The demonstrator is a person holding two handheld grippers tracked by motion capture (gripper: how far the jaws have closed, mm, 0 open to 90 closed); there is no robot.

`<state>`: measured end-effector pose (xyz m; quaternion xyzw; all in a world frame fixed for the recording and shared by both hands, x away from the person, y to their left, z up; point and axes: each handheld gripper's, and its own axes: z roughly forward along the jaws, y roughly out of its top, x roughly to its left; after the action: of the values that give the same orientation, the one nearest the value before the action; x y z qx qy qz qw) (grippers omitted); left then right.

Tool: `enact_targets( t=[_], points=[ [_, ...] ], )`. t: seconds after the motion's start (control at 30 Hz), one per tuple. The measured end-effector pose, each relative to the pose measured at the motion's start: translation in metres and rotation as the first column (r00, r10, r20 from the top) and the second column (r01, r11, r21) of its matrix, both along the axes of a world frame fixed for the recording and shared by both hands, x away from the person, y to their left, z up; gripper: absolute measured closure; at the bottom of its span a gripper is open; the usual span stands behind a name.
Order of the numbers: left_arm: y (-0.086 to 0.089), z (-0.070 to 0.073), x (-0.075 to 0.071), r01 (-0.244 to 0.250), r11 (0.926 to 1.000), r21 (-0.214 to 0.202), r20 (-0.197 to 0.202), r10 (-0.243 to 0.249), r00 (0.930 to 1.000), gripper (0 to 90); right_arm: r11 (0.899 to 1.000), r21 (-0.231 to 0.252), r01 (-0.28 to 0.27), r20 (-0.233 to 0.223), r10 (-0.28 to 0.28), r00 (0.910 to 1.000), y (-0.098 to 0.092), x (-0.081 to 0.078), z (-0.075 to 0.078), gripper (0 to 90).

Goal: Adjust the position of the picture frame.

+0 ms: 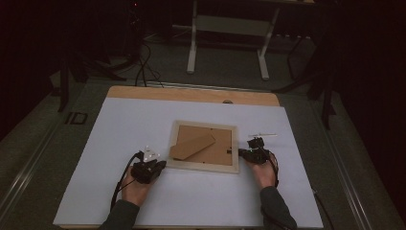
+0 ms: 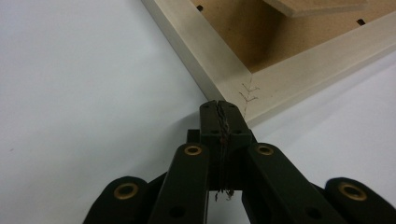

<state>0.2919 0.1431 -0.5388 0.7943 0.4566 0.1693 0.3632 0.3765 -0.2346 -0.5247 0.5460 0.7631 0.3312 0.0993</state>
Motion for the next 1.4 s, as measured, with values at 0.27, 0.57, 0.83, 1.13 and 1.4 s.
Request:
enact_targets(
  t=[0.27,0.57,0.83,1.13,1.4],
  points=[
    [0.012,0.001,0.000,-0.043,0.9991,-0.001,-0.016,0.043,0.9990,90.0,0.999,0.001,-0.039,-0.016,0.039,0.9991,0.012,-0.001,0.001,90.0],
    [0.020,0.001,0.001,-0.072,0.9974,0.002,-0.023,0.072,0.9971,90.0,0.998,-0.021,-0.051,-0.021,0.050,0.9985,0.028,0.004,0.002,90.0],
    [0.022,0.001,0.002,-0.071,0.9974,-0.011,-0.031,0.070,0.9970,90.0,0.993,-0.037,-0.114,-0.027,0.113,0.9932,0.025,-0.012,0.003,90.0],
    [0.023,0.000,0.002,-0.072,0.9972,-0.020,-0.034,0.071,0.9969,90.0,0.992,-0.061,-0.109,-0.033,0.107,0.9937,0.029,-0.013,0.004,90.0],
    [0.025,0.000,0.004,-0.073,0.9971,-0.023,-0.034,0.072,0.9968,90.0,0.993,-0.057,-0.102,-0.046,0.099,0.9940,0.032,-0.008,0.005,90.0]
  ],
)
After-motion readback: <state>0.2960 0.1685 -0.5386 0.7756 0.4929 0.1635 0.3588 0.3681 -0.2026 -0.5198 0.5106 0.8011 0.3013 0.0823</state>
